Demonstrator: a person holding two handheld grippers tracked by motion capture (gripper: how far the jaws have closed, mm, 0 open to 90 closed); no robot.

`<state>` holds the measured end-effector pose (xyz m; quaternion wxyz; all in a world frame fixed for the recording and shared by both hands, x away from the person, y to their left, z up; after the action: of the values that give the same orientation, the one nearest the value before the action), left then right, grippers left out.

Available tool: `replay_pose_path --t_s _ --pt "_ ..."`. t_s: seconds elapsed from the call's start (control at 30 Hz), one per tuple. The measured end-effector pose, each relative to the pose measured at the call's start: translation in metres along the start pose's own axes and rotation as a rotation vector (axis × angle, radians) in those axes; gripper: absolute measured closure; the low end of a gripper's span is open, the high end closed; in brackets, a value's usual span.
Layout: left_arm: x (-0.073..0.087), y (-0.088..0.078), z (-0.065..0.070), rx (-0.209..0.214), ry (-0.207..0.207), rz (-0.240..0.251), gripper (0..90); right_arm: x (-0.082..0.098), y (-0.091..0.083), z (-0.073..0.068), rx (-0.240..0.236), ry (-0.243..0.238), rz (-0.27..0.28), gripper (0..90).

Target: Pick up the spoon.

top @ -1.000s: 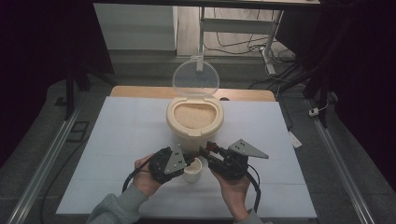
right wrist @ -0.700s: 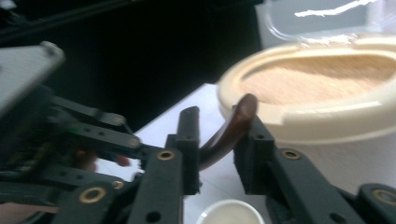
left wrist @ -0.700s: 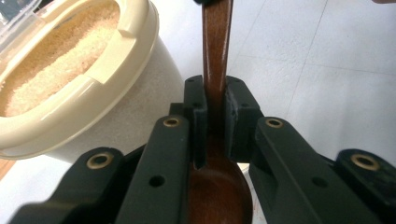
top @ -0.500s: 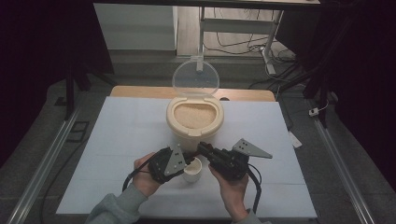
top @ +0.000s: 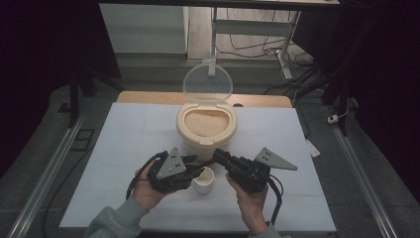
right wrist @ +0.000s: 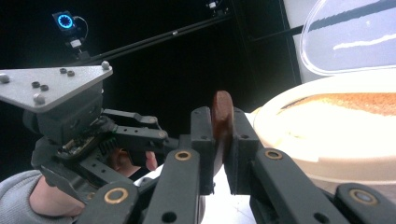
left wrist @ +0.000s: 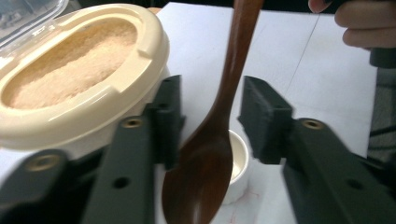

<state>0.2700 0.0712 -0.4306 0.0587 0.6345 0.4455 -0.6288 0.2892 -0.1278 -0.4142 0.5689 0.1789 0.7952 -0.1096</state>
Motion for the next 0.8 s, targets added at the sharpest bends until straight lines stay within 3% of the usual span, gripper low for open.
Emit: replay_pose_path --t_s 0.23,0.53,0.67,0.8 --pt "0.019 -0.010 -0.006 -0.006 -0.085 -0.014 32.7 -0.007 -0.010 0.003 -0.012 -0.028 0.036 83.4" --pt "0.057 -0.025 -0.021 -0.028 -0.168 -0.060 24.9 -0.016 -0.023 0.009 0.001 -0.048 0.049 83.4" --pt "0.073 -0.030 -0.030 -0.046 -0.228 -0.060 22.7 -0.018 -0.026 0.012 0.005 -0.048 0.057 83.4" --pt "0.087 -0.036 -0.037 -0.060 -0.253 -0.072 21.6 -0.020 -0.029 0.016 0.009 -0.044 0.068 83.4"
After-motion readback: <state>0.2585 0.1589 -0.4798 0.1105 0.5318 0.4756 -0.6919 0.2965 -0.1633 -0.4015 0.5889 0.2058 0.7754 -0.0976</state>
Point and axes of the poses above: each handheld gripper's, and its own axes: y roughly forward along the jaws, x roughly out of its underside, z roughly to its right, the point moved 4 cm from there along y, roughly forward along the jaws, and after that the axes turned 7 degrees about -x, right-handed, at the moved point
